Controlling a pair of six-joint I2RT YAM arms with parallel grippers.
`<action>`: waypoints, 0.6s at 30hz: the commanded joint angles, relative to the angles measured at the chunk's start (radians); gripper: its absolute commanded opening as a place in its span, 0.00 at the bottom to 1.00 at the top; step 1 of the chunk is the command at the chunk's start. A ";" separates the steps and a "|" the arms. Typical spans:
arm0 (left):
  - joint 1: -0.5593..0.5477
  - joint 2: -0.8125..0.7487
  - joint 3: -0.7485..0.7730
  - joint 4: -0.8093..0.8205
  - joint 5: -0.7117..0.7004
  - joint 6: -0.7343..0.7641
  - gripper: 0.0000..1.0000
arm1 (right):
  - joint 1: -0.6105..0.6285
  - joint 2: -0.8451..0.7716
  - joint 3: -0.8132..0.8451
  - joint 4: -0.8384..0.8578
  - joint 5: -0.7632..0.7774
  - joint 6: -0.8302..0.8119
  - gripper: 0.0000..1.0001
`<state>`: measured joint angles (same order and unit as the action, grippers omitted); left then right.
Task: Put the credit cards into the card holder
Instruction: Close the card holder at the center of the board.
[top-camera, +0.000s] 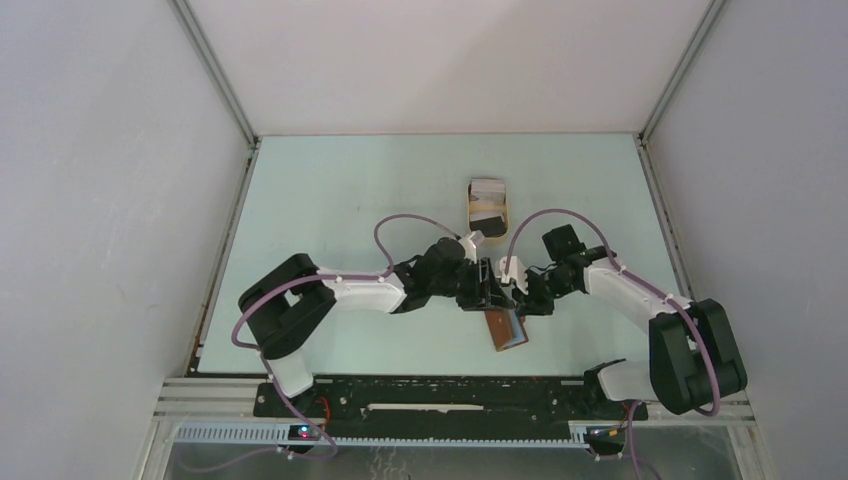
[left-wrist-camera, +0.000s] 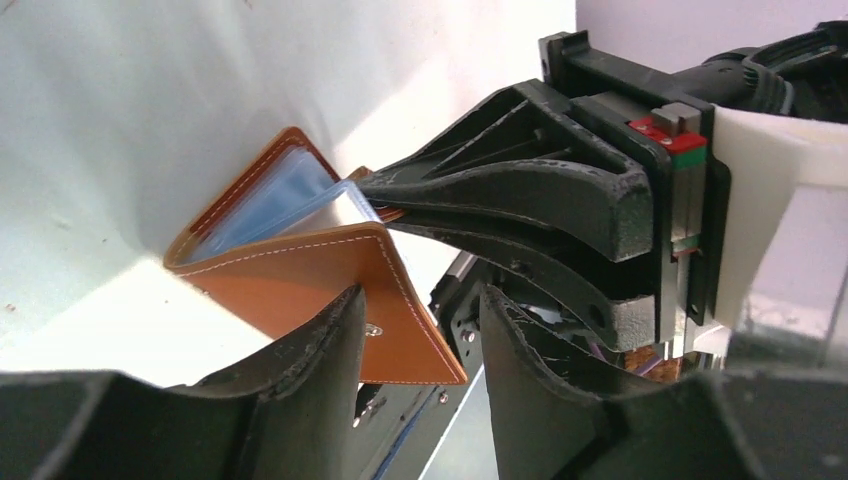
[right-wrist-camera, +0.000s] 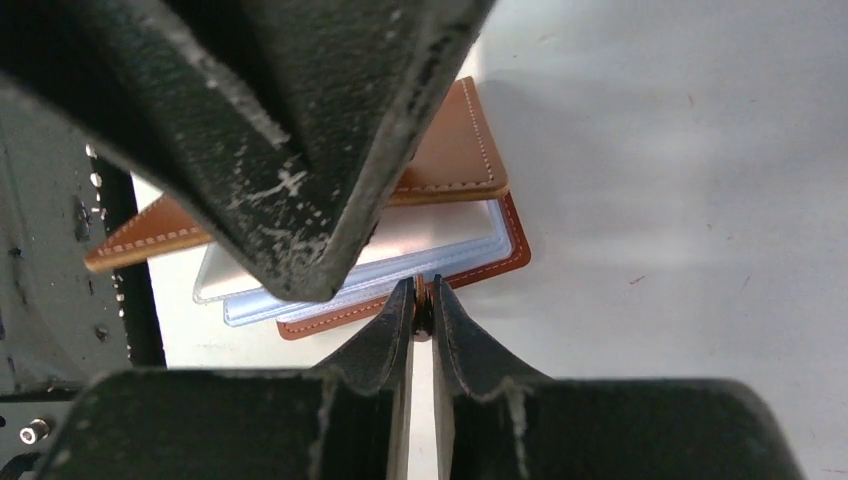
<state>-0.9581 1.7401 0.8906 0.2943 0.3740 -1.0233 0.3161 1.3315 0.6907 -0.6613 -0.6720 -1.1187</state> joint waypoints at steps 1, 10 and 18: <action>-0.003 0.020 0.031 0.097 0.019 -0.030 0.51 | -0.023 0.014 0.046 0.002 -0.063 0.034 0.16; -0.002 0.101 0.060 0.103 0.003 -0.035 0.47 | -0.046 0.032 0.059 -0.006 -0.080 0.059 0.17; -0.003 0.160 0.105 0.003 -0.048 0.016 0.33 | -0.052 0.063 0.072 0.007 -0.064 0.102 0.17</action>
<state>-0.9581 1.8732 0.9234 0.3382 0.3668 -1.0454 0.2684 1.3785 0.7185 -0.6628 -0.7162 -1.0557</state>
